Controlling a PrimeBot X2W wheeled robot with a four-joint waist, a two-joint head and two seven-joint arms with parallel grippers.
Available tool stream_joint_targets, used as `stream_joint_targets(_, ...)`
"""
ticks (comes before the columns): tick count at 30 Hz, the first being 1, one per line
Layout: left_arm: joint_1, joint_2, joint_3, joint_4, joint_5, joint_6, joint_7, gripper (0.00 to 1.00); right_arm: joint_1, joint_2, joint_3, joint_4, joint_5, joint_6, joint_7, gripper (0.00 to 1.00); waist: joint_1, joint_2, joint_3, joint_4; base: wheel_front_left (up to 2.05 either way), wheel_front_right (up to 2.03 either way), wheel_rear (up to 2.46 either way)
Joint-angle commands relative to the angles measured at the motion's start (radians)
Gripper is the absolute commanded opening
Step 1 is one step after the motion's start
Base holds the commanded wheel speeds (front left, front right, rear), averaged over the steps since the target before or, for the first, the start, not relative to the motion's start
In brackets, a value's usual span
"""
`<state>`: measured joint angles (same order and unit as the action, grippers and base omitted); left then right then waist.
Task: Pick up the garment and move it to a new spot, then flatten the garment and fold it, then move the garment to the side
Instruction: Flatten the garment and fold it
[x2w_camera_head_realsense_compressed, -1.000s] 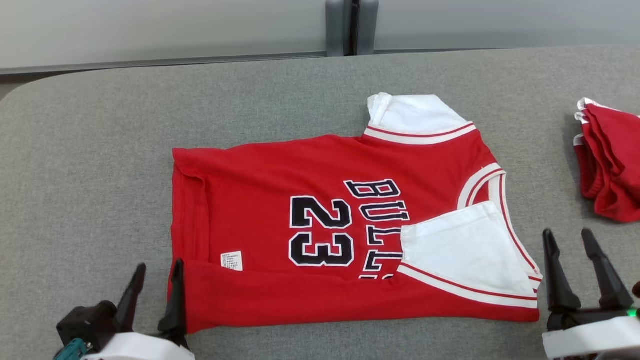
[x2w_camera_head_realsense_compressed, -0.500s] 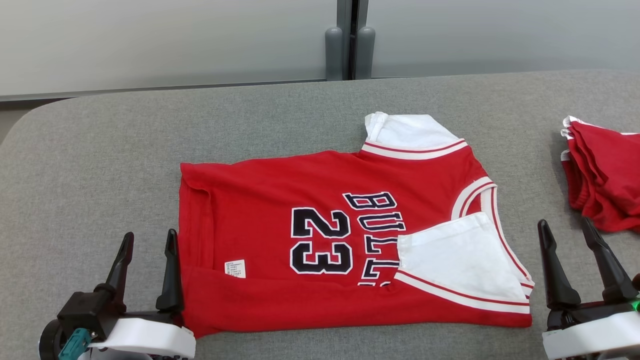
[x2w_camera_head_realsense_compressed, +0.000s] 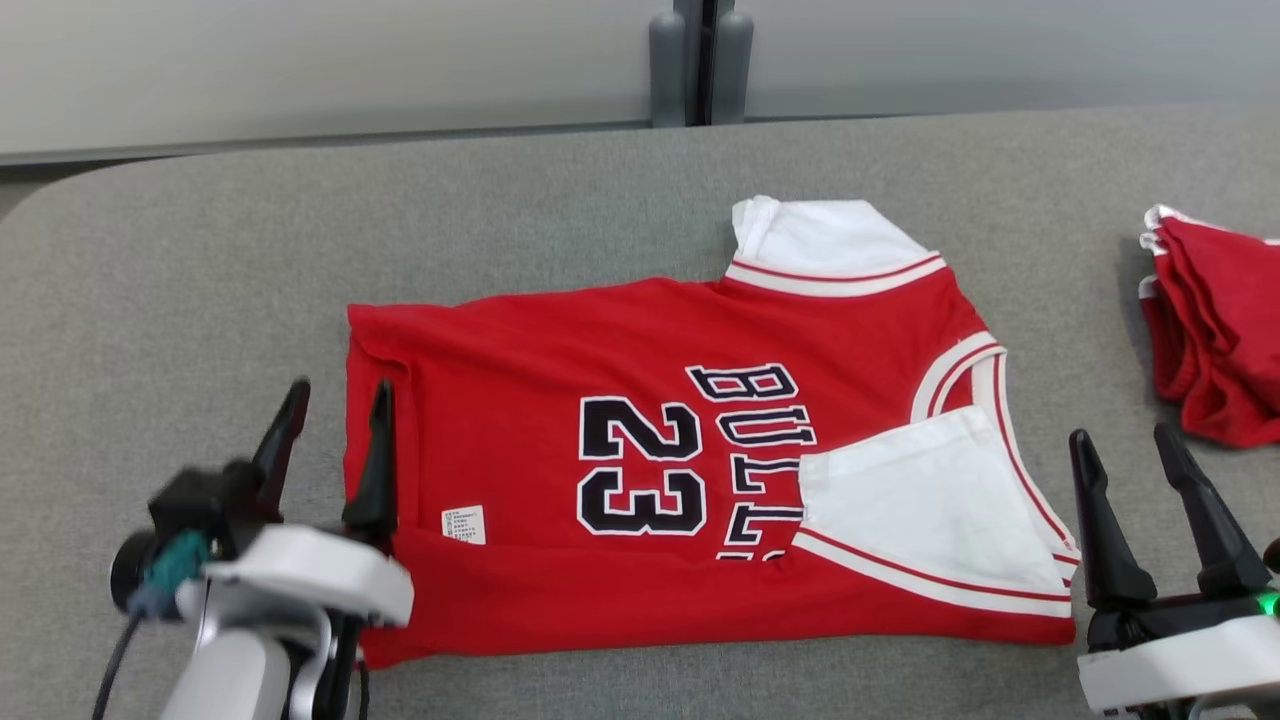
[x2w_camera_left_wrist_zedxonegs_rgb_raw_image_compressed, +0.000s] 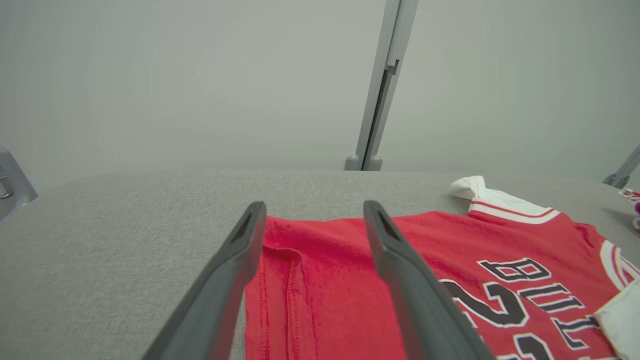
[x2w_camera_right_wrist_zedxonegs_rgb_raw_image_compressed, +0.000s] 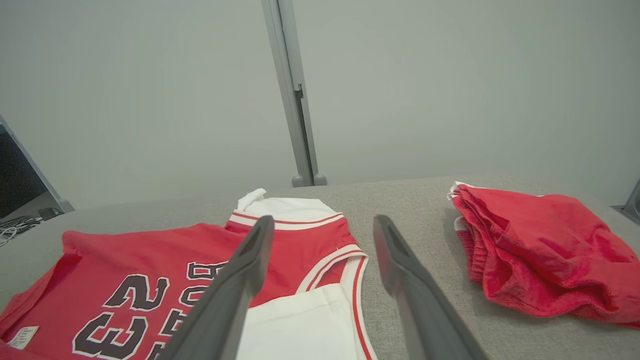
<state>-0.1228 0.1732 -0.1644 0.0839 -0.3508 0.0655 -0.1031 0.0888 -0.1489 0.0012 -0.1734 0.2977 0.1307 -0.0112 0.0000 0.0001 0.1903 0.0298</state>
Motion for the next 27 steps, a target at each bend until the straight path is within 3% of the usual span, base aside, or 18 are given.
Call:
stream_joint_targets(1,-0.050,-0.002,0.001,0.022,-0.014,-0.012,0.006,1.00,-0.018,-0.001,-0.002,-0.007,-0.001,0.000,0.003,1.00,0.0000,-0.0001,0.037,-0.004,0.00,0.00,0.00)
stream_joint_targets(9,-0.368,-0.031,0.015,0.348,-0.100,-0.090,0.059,1.00,-0.075,0.002,0.017,0.004,0.009,0.000,-0.009,1.00,0.0000,-0.0001,0.154,-0.021,0.00,0.00,0.00)
stream_joint_targets(16,-0.526,-0.021,0.057,0.646,-0.162,-0.116,0.077,1.00,-0.106,0.003,0.043,0.055,0.026,0.000,-0.029,1.00,0.0000,-0.0001,0.176,-0.042,0.00,0.00,0.00)
stream_joint_targets(17,-0.541,-0.022,0.063,0.676,-0.171,-0.120,0.075,0.94,-0.110,0.002,0.043,0.060,0.030,0.000,-0.033,1.00,0.0000,-0.0001,0.177,-0.043,0.00,0.00,0.00)
stream_joint_targets(18,-0.554,-0.020,0.065,0.702,-0.175,-0.126,0.072,0.51,-0.113,0.000,0.041,0.066,0.033,0.000,-0.033,1.00,0.0000,-0.0001,0.178,-0.044,0.00,0.00,0.00)
stream_joint_targets(19,-0.554,-0.020,0.065,0.702,-0.175,-0.126,0.072,0.51,-0.113,0.000,0.041,0.066,0.033,0.000,-0.033,1.00,0.0000,-0.0001,0.178,-0.044,0.00,0.00,0.00)
stream_joint_targets(20,-0.566,-0.019,0.067,0.724,-0.181,-0.133,0.065,0.14,-0.113,-0.003,0.041,0.073,0.037,0.000,-0.030,1.00,0.0000,-0.0001,0.180,-0.045,0.00,0.00,0.00)
stream_joint_targets(21,-0.575,-0.022,0.069,0.745,-0.191,-0.142,0.065,0.00,-0.116,-0.004,0.041,0.077,0.041,0.000,-0.033,1.00,0.0000,-0.0001,0.180,-0.046,0.00,0.00,0.00)
stream_joint_targets(27,-0.622,-0.013,0.059,0.831,-0.197,-0.168,0.012,0.00,-0.147,-0.027,0.023,0.105,0.066,0.000,-0.037,1.00,0.0000,-0.0001,0.185,-0.048,0.00,0.00,0.00)
